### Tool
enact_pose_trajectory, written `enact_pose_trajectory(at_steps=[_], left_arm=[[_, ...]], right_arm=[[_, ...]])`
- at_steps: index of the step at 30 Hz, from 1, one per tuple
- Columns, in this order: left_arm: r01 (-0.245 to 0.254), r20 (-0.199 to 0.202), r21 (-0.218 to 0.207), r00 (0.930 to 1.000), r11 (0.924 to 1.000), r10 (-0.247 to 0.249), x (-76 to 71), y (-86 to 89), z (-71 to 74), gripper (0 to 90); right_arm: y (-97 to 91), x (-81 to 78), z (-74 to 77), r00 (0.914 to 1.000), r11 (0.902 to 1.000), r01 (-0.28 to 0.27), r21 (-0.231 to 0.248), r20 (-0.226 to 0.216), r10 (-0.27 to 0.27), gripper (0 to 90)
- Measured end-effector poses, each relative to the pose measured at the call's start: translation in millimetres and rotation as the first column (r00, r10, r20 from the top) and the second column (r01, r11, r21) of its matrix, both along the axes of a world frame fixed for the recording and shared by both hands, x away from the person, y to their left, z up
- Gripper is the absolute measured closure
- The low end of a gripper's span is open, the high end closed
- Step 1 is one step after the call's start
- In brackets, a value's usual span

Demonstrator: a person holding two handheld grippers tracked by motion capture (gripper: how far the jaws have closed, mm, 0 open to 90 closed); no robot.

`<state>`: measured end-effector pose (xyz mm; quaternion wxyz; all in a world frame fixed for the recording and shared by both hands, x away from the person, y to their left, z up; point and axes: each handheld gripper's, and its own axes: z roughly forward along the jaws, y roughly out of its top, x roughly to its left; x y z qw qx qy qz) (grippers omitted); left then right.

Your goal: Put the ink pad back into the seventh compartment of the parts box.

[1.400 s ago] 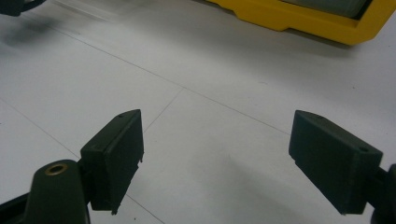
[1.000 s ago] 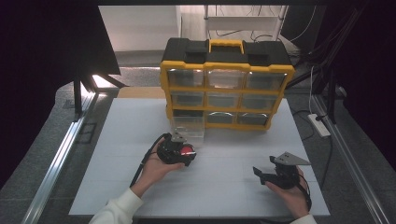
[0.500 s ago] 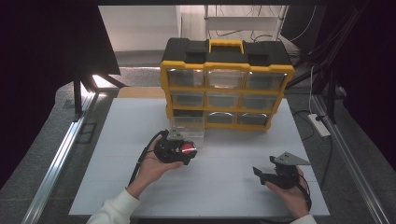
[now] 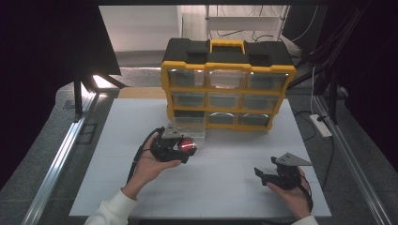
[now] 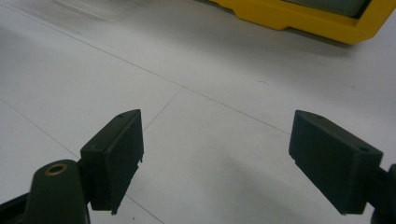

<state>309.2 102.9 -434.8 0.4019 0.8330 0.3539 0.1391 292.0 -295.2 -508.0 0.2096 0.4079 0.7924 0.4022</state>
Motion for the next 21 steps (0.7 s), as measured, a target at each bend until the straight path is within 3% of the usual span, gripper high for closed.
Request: enact_pose_trajectory(at_steps=[10, 21], left_arm=[[0.01, 0.015, -0.009, 0.9998, 0.9999, -0.01, -2.9, 3.1, 7.7, 29.5], [0.004, 0.013, -0.008, 0.9999, 1.0, -0.004, -0.2, 3.6, 7.0, 29.5]], right_arm=[[0.3, -0.2, 0.2, 1.0, 1.0, 0.001, 0.002, -0.002, -0.001, 18.8], [0.2, 0.0, 0.1, 1.0, 1.0, 0.002, -0.003, 0.001, -0.002, 18.8]])
